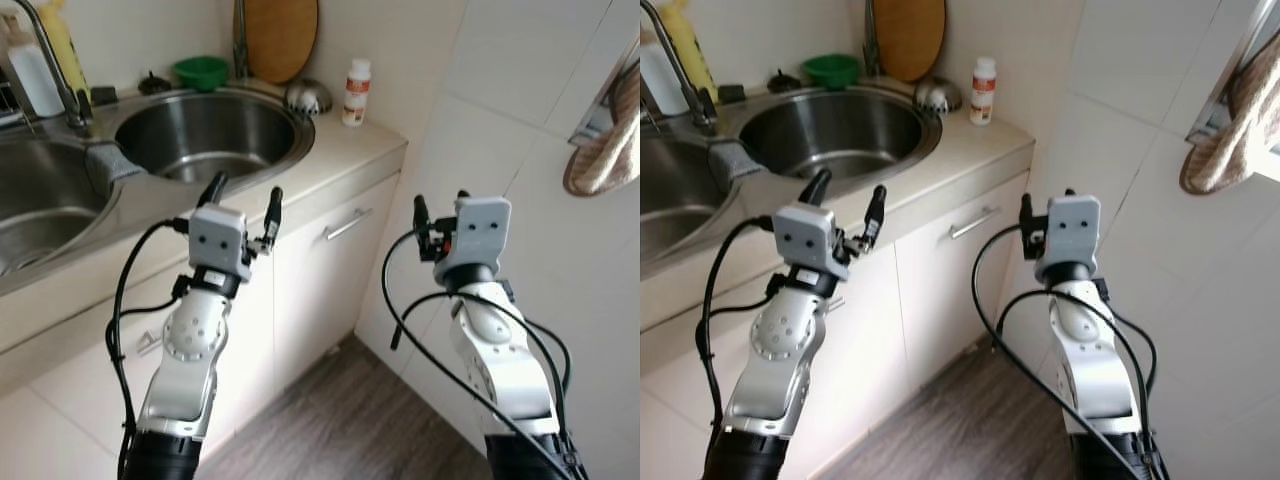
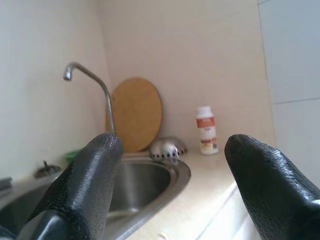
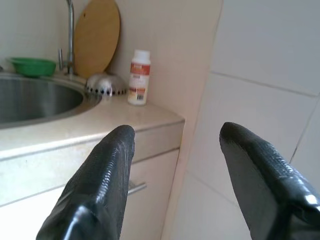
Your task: Kitchen organization
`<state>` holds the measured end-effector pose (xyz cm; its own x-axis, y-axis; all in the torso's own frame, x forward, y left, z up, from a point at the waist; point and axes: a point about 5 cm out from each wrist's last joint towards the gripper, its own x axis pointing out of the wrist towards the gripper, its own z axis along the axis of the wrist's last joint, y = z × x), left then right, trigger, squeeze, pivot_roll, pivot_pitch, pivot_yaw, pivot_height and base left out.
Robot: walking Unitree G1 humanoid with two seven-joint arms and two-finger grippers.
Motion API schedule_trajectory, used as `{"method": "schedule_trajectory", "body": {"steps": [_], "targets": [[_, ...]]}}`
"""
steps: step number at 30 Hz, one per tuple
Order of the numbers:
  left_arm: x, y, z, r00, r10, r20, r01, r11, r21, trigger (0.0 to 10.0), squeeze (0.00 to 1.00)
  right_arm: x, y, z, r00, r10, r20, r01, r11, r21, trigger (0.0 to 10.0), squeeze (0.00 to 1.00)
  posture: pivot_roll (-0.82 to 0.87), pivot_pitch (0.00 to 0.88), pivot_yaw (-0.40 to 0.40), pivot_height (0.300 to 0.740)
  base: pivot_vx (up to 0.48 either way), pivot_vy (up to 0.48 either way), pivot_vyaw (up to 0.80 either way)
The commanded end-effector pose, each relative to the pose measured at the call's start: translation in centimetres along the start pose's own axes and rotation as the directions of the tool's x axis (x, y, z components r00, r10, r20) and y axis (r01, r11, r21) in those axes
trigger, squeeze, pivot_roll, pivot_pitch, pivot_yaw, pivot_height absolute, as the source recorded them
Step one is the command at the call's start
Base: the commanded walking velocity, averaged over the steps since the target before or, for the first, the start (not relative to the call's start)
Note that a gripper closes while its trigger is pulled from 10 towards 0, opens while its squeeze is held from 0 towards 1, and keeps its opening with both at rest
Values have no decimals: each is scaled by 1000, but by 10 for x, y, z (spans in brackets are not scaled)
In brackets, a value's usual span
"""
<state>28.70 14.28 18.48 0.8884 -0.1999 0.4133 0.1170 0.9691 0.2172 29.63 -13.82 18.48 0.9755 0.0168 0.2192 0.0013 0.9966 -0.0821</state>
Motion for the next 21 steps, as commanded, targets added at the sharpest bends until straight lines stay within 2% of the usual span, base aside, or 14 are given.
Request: {"method": "schedule_trajectory", "body": {"steps": [1,5,7,10,21], "targets": [[2,-3,1,1000,-15,4,15,1000,-8,10000,0,-1,-5,4,1000,-21,19,22,1000,-17,10000,0,-45,0,-77,740,0,0,0],[2,-4,-1,1000,-9,-13,9,1000,-27,10000,0,-1,-6,4,1000,-25,19,25,1000,-17,10000,0,-47,0,-74,740,-276,0,-600],[2,-4,0,1000,-7,1,7,1000,-23,10000,0,-1,-6,4,1000,-25,19,25,1000,-18,10000,0,-46,0,-75,740,-369,0,0],[2,-3,1,1000,-4,4,4,1000,-16,10000,0,0,-5,3,1000,-24,20,24,1000,-18,10000,0,-43,0,-77,740,0,0,0],[1,-3,0,1000,-3,5,3,1000,-19,10000,0,0,-5,2,1000,-24,16,24,1000,-17,10000,0,-42,0,-77,740,0,0,-800]]}}
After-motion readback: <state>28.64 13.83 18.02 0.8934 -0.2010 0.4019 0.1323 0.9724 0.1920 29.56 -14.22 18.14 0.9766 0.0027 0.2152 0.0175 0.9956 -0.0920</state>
